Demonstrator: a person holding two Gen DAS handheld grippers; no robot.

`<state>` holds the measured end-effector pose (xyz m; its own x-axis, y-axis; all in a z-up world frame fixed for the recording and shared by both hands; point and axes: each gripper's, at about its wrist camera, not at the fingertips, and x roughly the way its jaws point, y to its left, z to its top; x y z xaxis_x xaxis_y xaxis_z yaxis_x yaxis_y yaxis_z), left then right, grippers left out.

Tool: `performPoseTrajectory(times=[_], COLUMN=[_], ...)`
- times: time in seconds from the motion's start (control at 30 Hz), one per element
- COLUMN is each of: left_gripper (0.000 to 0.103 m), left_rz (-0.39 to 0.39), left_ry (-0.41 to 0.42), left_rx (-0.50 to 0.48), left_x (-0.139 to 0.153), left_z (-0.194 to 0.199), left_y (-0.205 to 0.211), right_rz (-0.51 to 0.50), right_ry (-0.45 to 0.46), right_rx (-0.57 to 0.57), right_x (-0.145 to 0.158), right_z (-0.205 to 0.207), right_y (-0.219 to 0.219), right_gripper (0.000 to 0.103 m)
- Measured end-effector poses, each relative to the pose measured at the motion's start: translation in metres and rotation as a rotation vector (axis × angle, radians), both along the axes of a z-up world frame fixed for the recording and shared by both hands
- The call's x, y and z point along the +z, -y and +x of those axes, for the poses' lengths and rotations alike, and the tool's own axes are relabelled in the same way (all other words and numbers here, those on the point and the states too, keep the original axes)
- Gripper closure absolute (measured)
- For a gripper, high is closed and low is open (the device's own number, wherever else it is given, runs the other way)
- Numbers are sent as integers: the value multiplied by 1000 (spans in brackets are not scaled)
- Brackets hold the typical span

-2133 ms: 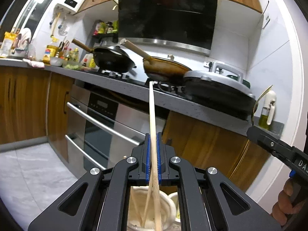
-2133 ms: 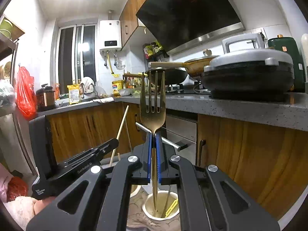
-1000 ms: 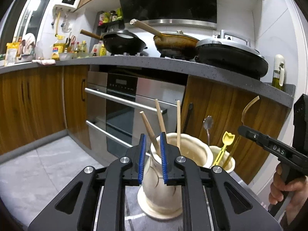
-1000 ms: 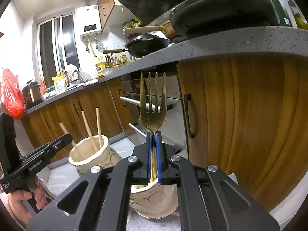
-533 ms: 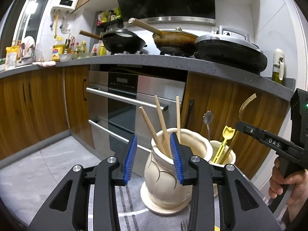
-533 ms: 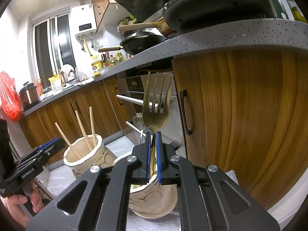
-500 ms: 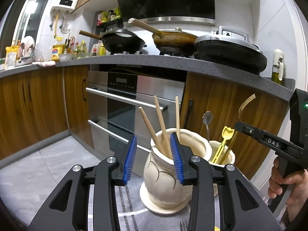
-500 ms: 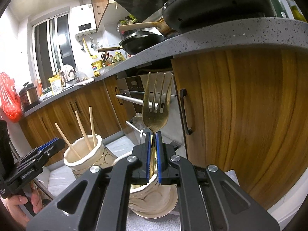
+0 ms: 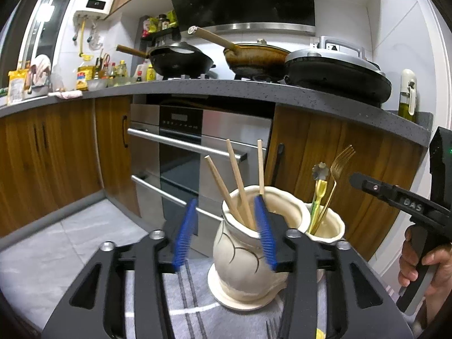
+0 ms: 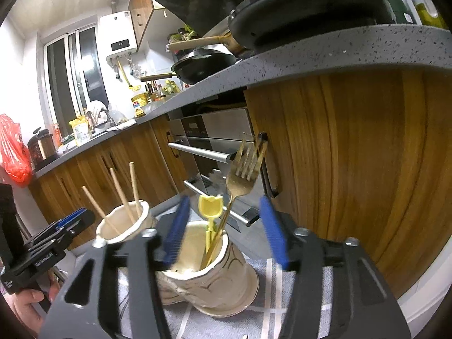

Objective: Organize utensils
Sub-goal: 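Open both tools and withdraw them from the holder toward the cloth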

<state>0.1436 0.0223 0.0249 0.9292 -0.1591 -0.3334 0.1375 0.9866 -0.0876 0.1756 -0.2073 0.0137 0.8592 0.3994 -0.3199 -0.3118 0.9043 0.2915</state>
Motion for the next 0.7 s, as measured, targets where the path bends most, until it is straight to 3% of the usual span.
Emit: performPoseTrajectory(times=[0.07, 0.13, 0.27, 0.33, 0.43, 0.7], left_gripper=[48, 34, 22, 13, 8, 6], left_rz=[11, 26, 38, 37, 44, 80], left_ry=[-3, -6, -11, -22, -38, -109], left_rx=[-2, 2, 11, 17, 20, 14], left_x=[1, 1, 3, 2, 2, -8], left_z=[-3, -7, -21, -27, -40, -71], left_y=[1, 2, 0, 0, -2, -3], right_rz=[-15, -31, -60, -85, -130, -187], right_ry=[5, 6, 0, -12, -37, -93], right_rx=[3, 5, 24, 30, 31, 31], right_x=[1, 1, -2, -4, -9, -24], right_z=[-9, -17, -37, -45, -58, -85], right_y=[1, 2, 6, 5, 4, 6], right_gripper=[33, 22, 5, 5, 5, 5])
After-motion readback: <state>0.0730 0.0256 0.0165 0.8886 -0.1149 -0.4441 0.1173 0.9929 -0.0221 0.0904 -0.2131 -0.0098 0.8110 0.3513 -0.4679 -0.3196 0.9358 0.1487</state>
